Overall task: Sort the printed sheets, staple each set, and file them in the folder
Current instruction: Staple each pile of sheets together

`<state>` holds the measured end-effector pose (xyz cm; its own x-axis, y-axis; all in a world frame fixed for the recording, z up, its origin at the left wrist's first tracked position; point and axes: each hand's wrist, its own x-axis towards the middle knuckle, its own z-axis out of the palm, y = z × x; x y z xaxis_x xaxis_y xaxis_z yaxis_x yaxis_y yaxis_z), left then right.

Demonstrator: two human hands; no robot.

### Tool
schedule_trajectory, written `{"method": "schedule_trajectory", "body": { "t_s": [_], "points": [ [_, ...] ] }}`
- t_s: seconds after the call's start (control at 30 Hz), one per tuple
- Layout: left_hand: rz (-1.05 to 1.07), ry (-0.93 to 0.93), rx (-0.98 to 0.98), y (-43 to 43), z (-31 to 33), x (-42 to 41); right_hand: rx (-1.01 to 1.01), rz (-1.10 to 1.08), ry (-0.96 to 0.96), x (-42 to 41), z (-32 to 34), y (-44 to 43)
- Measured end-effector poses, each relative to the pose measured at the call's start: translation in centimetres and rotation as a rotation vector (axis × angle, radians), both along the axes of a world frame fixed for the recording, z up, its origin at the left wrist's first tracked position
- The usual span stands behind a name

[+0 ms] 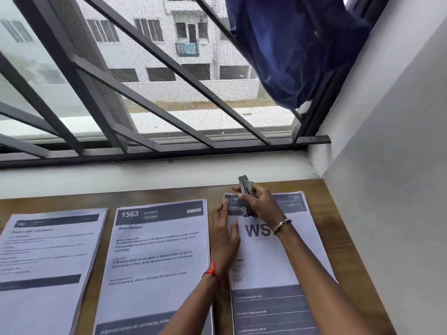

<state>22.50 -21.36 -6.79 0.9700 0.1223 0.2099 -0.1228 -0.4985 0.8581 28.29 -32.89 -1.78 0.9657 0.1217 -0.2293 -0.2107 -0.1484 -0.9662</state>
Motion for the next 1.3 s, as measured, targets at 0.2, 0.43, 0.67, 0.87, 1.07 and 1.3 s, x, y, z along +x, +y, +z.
{"method": "schedule_trajectory", "body": {
  "t_s": [0.2, 0.43, 0.67, 0.87, 1.07, 1.3],
  "points": [
    [-0.030, 0.003, 0.045, 0.1, -0.1, 0.2, -0.204, 0.069, 0.000, 0.9, -0.3, 0.7],
    [-0.041, -0.035, 0.090, 0.1, -0.4, 0.3, -0.275, 0.069, -0.046, 1.3, -0.1, 1.1],
    [-0.054, -0.024, 0.110, 0.0, -0.2, 0.2, -0.295, 0.069, -0.053, 1.4, -0.4, 1.3],
    [-0.067, -0.022, 0.096, -0.1, -0.3, 0.2, -0.309, 0.098, -0.046, 1.5, -0.2, 1.1],
    [-0.070, -0.051, 0.072, -0.2, -0.3, 0.1, -0.311, -0.002, -0.057, 1.3, -0.2, 0.9],
    [-0.062, -0.101, 0.058, 0.0, -0.8, 0.1, -0.403, -0.051, -0.020, 1.3, -0.5, -1.9]
  ]
}}
